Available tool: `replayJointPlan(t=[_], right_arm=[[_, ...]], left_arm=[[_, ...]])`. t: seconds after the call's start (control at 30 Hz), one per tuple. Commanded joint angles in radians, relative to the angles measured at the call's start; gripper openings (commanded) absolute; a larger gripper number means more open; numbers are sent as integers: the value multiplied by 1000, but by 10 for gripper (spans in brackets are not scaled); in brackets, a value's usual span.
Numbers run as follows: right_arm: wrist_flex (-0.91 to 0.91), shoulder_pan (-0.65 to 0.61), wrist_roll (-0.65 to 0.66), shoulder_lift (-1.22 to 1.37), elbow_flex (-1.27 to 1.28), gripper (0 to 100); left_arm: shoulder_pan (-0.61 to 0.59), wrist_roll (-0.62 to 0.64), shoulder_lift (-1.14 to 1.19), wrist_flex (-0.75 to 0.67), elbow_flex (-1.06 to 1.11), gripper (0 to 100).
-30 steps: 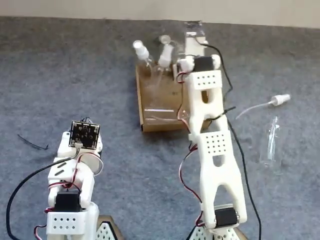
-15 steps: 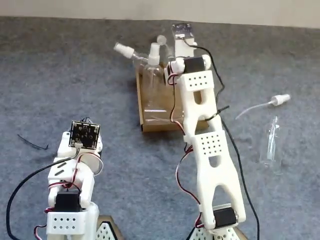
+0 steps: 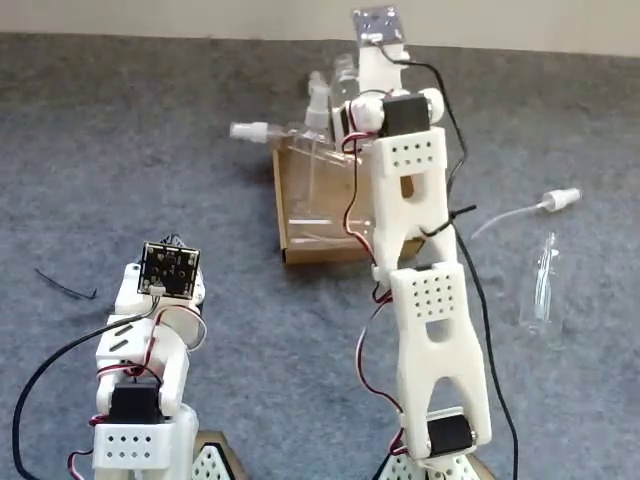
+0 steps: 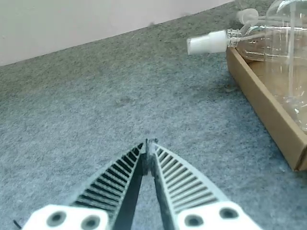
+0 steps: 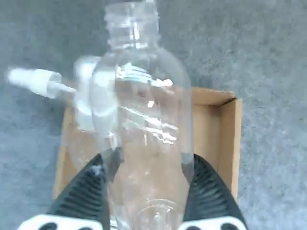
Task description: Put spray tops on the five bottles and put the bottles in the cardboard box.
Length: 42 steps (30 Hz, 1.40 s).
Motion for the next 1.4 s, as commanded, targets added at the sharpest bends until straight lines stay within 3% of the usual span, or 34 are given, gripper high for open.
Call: replayJointPlan(t=[0.0, 0.7, 0.93, 1.2, 1.37], right_arm=[[16, -8, -48, -133, -111, 4], [44, 13, -66, -357, -68, 4], [44, 39, -60, -521, 272, 4], [33, 33, -57, -806, 851, 4], [-113, 33, -58, -952, 1236, 4]], left_arm=[[16, -9, -7, -28, 22, 21], [13, -9, -7, -28, 22, 21], [16, -9, -7, -28, 22, 21], [16, -9, -7, -28, 22, 21], [16, -9, -5, -28, 22, 21]])
